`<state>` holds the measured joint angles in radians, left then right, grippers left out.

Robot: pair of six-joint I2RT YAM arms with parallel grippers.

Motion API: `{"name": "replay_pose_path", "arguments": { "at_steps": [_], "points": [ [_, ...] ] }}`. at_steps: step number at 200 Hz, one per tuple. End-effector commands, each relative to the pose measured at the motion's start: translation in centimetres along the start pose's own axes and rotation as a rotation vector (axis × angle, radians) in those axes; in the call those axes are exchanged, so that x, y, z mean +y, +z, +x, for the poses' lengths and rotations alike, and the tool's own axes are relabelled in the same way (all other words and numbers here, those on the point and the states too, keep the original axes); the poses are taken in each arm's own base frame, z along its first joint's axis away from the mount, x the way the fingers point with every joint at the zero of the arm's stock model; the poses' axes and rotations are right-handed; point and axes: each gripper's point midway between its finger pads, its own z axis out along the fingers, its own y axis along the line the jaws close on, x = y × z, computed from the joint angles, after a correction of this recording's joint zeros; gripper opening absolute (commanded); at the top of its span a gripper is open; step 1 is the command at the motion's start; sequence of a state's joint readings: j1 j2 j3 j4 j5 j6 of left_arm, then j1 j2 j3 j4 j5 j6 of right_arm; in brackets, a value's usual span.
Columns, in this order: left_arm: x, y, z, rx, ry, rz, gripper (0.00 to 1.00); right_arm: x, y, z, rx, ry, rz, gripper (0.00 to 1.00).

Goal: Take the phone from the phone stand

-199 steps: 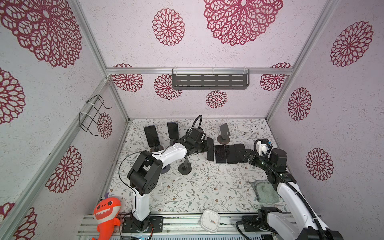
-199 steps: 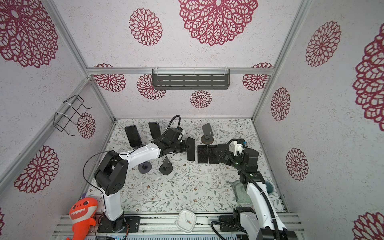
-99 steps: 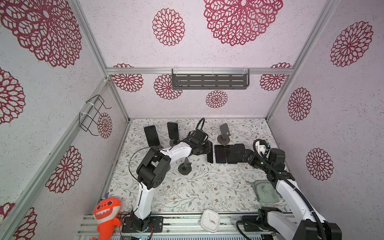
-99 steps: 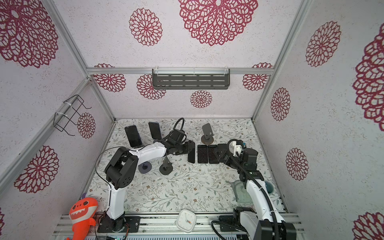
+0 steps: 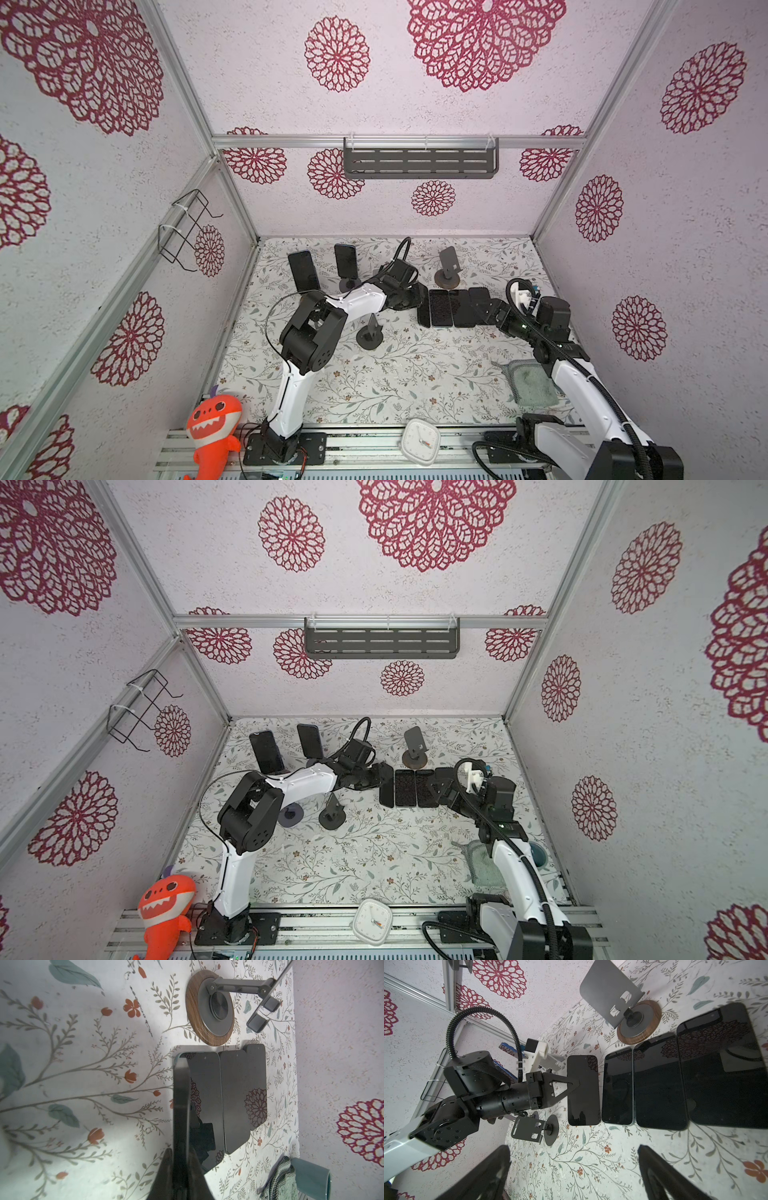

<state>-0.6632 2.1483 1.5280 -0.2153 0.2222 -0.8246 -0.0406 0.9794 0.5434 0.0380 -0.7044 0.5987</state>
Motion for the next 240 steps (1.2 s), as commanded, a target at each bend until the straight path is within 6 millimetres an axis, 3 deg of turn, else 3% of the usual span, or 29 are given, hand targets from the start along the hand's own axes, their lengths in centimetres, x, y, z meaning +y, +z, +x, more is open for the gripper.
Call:
{"name": "replay_pose_path", "arguments": {
  "at_steps": [1, 71, 167, 240],
  "points": [
    [0.5, 0.9, -0.4, -0.008, -0.026, -0.009, 0.00, 1.1, -0.4, -0.8, -0.021, -0.037, -0.028, 0.99],
    [2.3, 1.9, -0.1, 0.005, -0.081, -0.039, 0.00, 0.9, -0.4, -0.6, -0.018, -0.037, -0.024, 0.99],
    [4.3, 2.4, 0.7, 0.025, -0.134, -0.047, 0.16, 0.6, -0.4, -0.9, -0.033, -0.044, -0.005, 0.98],
    [5.1, 3.0, 0.9, 0.015, -0.163, -0.058, 0.15, 0.5, -0.5, -0.8, -0.036, -0.048, 0.007, 0.98]
  ]
}}
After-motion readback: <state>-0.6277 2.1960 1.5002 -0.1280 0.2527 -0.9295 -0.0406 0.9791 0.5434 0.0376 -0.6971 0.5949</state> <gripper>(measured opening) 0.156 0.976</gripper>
